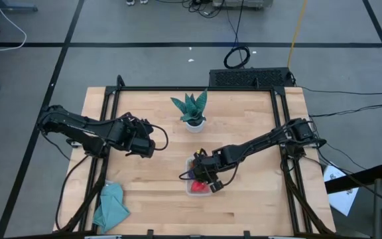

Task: Pick and placing Produce into tupperware
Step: Put the red strawberry into the transparent bin

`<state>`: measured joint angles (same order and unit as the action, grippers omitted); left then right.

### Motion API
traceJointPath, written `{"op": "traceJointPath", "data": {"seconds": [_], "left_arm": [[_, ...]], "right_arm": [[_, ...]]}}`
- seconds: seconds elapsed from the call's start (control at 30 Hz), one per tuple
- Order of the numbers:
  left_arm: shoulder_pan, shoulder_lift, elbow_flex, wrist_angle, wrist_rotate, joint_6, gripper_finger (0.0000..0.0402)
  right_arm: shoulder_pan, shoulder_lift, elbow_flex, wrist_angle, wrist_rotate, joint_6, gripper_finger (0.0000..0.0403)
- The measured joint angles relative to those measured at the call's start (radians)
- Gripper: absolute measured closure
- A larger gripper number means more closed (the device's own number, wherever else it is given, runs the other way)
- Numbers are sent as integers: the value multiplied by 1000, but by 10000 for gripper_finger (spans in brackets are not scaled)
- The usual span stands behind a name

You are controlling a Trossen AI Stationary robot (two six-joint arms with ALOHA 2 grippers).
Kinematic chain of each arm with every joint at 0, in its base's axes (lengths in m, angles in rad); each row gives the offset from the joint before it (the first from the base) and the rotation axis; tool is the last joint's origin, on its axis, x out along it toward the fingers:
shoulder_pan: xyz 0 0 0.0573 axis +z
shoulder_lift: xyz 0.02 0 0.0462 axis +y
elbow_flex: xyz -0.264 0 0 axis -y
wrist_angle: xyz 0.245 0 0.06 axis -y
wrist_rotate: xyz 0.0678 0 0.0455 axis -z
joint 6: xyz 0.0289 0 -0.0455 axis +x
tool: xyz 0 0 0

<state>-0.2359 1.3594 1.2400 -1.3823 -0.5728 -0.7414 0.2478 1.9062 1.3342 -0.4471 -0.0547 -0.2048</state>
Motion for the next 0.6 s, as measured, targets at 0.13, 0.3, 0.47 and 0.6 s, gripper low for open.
{"op": "traceJointPath", "data": {"seconds": [0.13, 0.3, 0.47, 0.6], "left_arm": [[0, 0, 0, 0, 0, 0, 176], [0, 0, 0, 0, -1, 4, 176], [0, 0, 0, 0, -4, 5, 176], [0, 0, 0, 0, -4, 5, 176]], "right_arm": [[0, 1, 0, 2, 0, -21, 264], [0, 0, 0, 2, 0, -37, 263], [-2, 0, 0, 7, 0, -43, 247], [-2, 0, 0, 8, 1, -43, 227]]}}
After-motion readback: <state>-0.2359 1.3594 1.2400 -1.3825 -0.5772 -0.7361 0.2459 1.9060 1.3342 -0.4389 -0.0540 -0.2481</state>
